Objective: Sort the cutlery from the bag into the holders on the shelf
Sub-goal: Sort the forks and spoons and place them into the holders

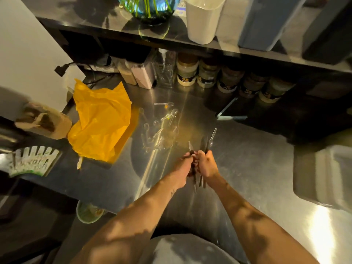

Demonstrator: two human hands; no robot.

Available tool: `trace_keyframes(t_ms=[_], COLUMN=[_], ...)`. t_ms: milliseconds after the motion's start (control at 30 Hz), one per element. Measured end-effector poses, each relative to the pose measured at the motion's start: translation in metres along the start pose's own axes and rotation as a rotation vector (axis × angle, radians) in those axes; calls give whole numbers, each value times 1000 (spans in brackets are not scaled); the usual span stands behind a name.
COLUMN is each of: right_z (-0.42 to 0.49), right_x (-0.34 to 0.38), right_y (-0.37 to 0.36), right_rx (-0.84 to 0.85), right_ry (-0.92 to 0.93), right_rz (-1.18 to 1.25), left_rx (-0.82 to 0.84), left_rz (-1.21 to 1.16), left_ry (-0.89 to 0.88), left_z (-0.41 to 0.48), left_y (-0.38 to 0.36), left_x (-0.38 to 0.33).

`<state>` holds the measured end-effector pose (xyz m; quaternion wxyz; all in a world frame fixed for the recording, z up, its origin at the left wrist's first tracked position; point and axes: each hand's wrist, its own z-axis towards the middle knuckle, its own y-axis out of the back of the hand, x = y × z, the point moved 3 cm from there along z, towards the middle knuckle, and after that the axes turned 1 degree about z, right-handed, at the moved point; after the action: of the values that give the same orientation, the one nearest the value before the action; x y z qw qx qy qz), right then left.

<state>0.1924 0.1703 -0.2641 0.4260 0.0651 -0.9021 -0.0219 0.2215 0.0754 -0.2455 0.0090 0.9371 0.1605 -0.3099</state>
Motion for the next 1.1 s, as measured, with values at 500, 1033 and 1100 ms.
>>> trace_keyframes(t_ms=[500, 1033, 1100], right_z=[-47, -86, -87], right_x=[-13, -3, -15], right_y=[32, 38, 28], right_rx=[69, 106, 90], right_ry=[53, 30, -52], right_rz=[198, 547, 794], left_rx=[95, 174, 176], left_rz=[90, -219, -344], left_ry=[-80, -108, -97], left_z=[-42, -70, -72], left_y=[-31, -15, -12], left_x=[22, -14, -25])
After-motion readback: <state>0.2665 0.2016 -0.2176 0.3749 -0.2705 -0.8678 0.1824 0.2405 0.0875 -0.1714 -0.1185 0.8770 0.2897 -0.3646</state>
